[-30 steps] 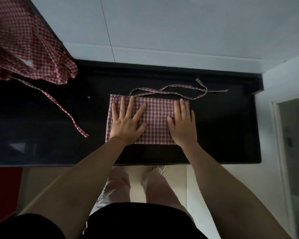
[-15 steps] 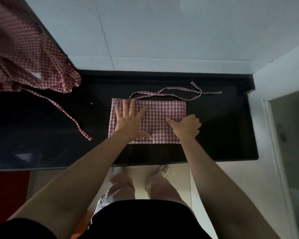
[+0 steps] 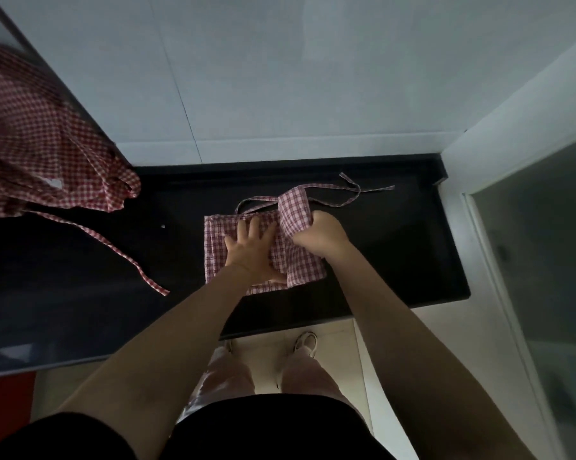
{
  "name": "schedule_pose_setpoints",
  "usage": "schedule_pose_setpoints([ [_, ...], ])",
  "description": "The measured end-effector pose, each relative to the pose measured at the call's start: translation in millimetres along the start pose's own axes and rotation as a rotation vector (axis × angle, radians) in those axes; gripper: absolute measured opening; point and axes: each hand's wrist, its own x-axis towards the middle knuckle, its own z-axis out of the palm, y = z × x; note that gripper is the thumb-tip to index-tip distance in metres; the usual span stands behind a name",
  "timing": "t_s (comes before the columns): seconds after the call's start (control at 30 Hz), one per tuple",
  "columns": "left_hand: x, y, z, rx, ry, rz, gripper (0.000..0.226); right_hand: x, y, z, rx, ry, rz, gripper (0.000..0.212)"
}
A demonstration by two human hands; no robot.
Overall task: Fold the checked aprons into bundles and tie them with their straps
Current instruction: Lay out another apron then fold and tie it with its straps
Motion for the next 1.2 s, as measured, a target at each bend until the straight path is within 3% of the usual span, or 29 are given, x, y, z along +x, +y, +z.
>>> schedule_pose_setpoints([
  [0.07, -7.2, -13.1, -7.3, -0.207, 0.186, -0.029, 0.090, -5.6, -15.1, 9.1, -0.085, 0.092, -0.041, 0.033],
  [0.13, -16.8, -37.2, -9.6, -0.341, 0.415, -0.248, 0.054, -11.3, -30.1, 20.8, -0.145, 0.155, -0.073, 0.039],
  [0.17, -20.3, -48.8, -9.1, -0.409, 0.416, -0.361, 0.049, -14.5, -35.8, 27.3, -0.172, 0.179, -0.083, 0.043],
  [0.23, -28.7, -68.4, -7.0, -0.573, 0.231, -0.446, 0.055, -22.4, -50.1, 46.7, -0.209, 0.194, -0.109, 0.046],
  [0.3, -33.1, -80.5, -4.1, -0.676, 0.110, -0.382, 0.063, -28.2, -62.6, 71.2, -0.226, 0.183, -0.138, 0.045],
  [0.47, -38.2, -105.1, 2.0, -0.744, 0.096, -0.159, 0.059, -31.2, -78.1, 128.0, -0.242, 0.142, -0.181, 0.044],
  [0.57, -41.5, -119.1, 5.2, -0.912, 0.113, -0.138, 0.050, -24.6, -76.8, 146.6, -0.204, 0.066, -0.168, 0.041],
  [0.67, -43.0, -123.8, 5.0, -1.070, 0.150, -0.222, 0.046, -20.9, -72.6, 149.1, -0.157, -0.098, -0.153, 0.052],
  [0.7, -43.7, -124.1, 4.4, -1.059, 0.229, -0.275, 0.044, -19.9, -72.3, 147.6, -0.143, -0.159, -0.153, 0.052],
  [0.77, -50.9, -120.2, 5.0, -0.792, 0.562, -0.261, 0.039, -21.0, -73.2, 141.1, -0.103, -0.266, -0.124, 0.043],
  [0.83, -56.3, -104.3, 3.4, -0.451, 0.801, -0.009, 0.037, -19.4, -70.0, 130.0, -0.087, -0.341, -0.117, 0.031],
  [0.9, -54.1, -86.0, 2.6, -0.333, 0.680, 0.230, 0.046, -18.5, -62.9, 116.7, 0.028, -0.421, -0.076, 0.023],
  [0.97, -46.5, -82.6, 4.4, -0.328, 0.466, 0.178, 0.051, -18.4, -55.1, 103.3, 0.273, -0.500, 0.000, 0.029],
  [1.03, -36.0, -92.5, 14.7, -0.221, 0.409, 0.106, 0.058, -18.6, -49.2, 92.5, 0.297, -0.369, -0.019, 0.028],
  [1.13, -26.2, -106.8, 32.7, -0.017, 0.376, 0.153, 0.070, -10.4, -35.4, 93.6, -0.032, 0.299, -0.323, 0.021],
  [1.2, -25.2, -112.8, 39.1, 0.048, 0.398, 0.178, 0.072, -4.7, -28.8, 109.7, -0.173, 0.549, -0.629, 0.026],
])
